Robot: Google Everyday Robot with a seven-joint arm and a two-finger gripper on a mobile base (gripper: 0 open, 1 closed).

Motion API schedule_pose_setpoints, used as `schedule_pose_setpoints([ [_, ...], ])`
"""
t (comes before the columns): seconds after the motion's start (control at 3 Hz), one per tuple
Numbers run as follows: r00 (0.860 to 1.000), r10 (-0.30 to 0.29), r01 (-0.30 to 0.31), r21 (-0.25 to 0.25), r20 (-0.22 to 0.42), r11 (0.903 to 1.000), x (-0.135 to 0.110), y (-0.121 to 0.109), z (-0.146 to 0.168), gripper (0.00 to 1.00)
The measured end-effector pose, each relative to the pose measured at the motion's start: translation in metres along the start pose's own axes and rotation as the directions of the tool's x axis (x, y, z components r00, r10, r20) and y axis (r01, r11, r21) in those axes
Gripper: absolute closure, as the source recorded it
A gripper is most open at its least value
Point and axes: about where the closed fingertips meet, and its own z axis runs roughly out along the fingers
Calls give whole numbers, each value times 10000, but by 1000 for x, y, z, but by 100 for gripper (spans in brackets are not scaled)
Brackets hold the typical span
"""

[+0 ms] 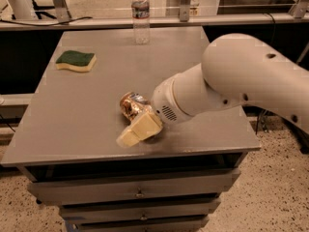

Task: Move orange can near water bottle

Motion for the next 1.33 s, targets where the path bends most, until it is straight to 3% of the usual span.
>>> schedule_pose_setpoints([
  [0.67,9999,98,-97,51,-60,9999,11,-3,27,40],
  [1.33,10000,89,-88,403,-23,9991,5,-20,14,87],
])
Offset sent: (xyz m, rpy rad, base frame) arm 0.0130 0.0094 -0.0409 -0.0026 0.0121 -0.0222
